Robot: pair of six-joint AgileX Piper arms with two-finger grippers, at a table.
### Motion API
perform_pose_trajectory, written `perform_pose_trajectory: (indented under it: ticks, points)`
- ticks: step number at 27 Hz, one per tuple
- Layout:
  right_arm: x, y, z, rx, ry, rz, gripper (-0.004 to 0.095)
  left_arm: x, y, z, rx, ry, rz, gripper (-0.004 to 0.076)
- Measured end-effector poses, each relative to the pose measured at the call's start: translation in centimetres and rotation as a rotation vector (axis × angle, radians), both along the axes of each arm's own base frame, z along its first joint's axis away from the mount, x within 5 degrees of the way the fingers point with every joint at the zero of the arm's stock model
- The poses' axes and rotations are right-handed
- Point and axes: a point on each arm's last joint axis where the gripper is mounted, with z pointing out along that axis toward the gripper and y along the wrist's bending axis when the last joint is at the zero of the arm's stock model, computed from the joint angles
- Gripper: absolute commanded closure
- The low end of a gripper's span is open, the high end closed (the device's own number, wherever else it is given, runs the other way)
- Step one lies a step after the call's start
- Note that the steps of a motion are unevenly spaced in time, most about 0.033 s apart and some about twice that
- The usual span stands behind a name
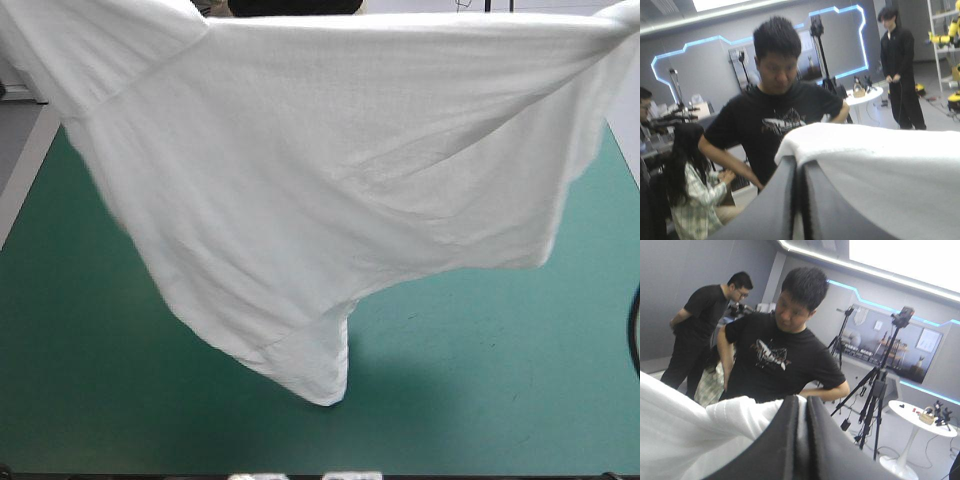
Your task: Fold the cloth
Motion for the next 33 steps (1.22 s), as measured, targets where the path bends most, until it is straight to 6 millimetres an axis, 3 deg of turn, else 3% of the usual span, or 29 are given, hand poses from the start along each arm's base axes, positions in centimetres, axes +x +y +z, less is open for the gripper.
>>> perform_pose_trajectory:
  ticks: [4,8,11,14,18,21,22,23,26,27,28,29,33]
  points:
    - [-1.1,-0.5,1.0,0.012,-0.063,-0.025,0.0925,-1.6,0.4,0.9,-0.028,-0.095,0.000,0.0733]
    - [1.4,0.0,0.7,-0.005,0.003,-0.048,0.0925,-0.3,0.1,0.7,-0.021,-0.068,-0.001,0.0733]
    - [5.0,0.9,-0.3,-0.021,0.129,-0.069,0.0925,3.6,-0.8,-0.4,-0.021,0.045,-0.008,0.0733]
    - [9.7,2.1,-1.9,-0.041,0.279,-0.099,0.0925,9.1,-2.0,-2.7,-0.004,0.213,-0.008,0.0733]
    - [16.2,3.8,-4.8,-0.076,0.466,-0.132,0.0925,18.0,-4.0,-8.4,0.051,0.493,0.003,0.0733]
    - [21.2,5.4,-7.6,-0.113,0.594,-0.140,0.0925,23.7,-5.2,-13.1,0.085,0.655,0.011,0.0733]
    - [24.9,6.5,-10.1,-0.143,0.684,-0.145,0.0925,26.8,-5.8,-15.8,0.100,0.724,0.015,0.0733]
    - [26.7,7.1,-11.5,-0.160,0.727,-0.147,0.0925,28.6,-6.2,-17.4,0.107,0.757,0.019,0.0733]
    - [31.6,8.3,-15.8,-0.194,0.840,-0.153,0.0925,31.9,-6.9,-20.6,0.114,0.801,0.026,0.0733]
    - [34.9,8.7,-19.0,-0.194,0.898,-0.163,0.0925,34.1,-7.4,-22.9,0.117,0.828,0.031,0.0733]
    - [36.2,8.7,-20.3,-0.190,0.917,-0.167,0.0925,35.1,-7.6,-24.0,0.118,0.839,0.033,0.0733]
    - [39.1,8.4,-23.2,-0.172,0.950,-0.173,0.0925,36.8,-7.9,-25.9,0.117,0.851,0.037,0.0733]
    - [43.7,7.2,-28.6,-0.108,0.986,-0.172,0.0876,40.0,-8.5,-29.8,0.107,0.838,0.049,0.0732]
